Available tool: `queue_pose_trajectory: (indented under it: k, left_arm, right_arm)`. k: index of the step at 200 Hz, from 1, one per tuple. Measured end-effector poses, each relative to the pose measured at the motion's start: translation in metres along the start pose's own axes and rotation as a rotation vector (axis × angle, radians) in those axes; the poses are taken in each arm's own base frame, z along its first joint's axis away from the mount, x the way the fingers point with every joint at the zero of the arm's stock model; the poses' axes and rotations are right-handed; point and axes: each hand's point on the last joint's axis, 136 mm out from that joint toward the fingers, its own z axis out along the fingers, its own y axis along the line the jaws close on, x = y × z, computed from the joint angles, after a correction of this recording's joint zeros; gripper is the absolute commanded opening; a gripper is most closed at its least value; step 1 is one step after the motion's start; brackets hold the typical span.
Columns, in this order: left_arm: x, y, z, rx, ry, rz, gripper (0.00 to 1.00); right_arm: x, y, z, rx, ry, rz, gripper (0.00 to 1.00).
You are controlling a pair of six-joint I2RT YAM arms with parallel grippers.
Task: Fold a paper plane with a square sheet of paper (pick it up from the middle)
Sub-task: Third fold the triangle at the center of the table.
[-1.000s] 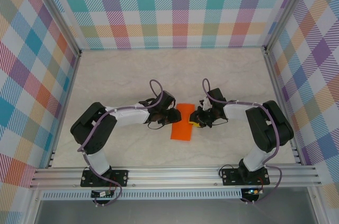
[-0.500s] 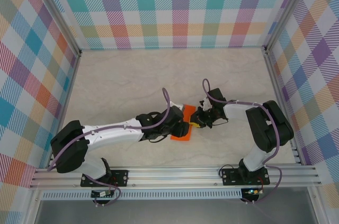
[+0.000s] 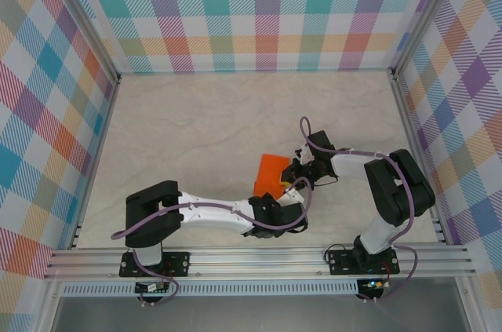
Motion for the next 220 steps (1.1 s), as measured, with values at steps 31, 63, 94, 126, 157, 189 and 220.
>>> queue_pose_trajectory:
  k: [31,63,94,126,157,189,220]
  left_arm:
    - [0.001,0.008,0.008,-0.090,0.004,0.032,0.69]
    - [0.001,0.017,0.009,-0.148,0.003,0.043,0.55]
    - [0.001,0.021,0.009,-0.172,-0.004,0.046,0.37]
    - [-0.001,0.019,0.009,-0.158,-0.009,0.044,0.17]
    - [-0.004,0.020,0.008,-0.136,-0.008,0.023,0.06]
    - [-0.009,0.025,0.002,-0.099,-0.020,-0.015,0.03]
    - [-0.015,0.031,-0.004,-0.039,-0.027,-0.061,0.00]
  right_arm:
    - [0.000,0.000,0.000,-0.001,0.000,0.000,0.14]
    - [0.000,0.000,0.000,0.000,0.001,0.001,0.14]
    - [0.001,-0.001,0.000,0.003,0.004,0.004,0.15]
    - [0.003,-0.003,0.000,0.013,0.013,0.012,0.15]
    - [0.004,-0.004,0.000,0.017,0.017,0.014,0.16]
    - [0.006,-0.006,0.000,0.022,0.023,0.015,0.16]
    - [0.006,-0.005,-0.001,0.024,0.025,0.003,0.26]
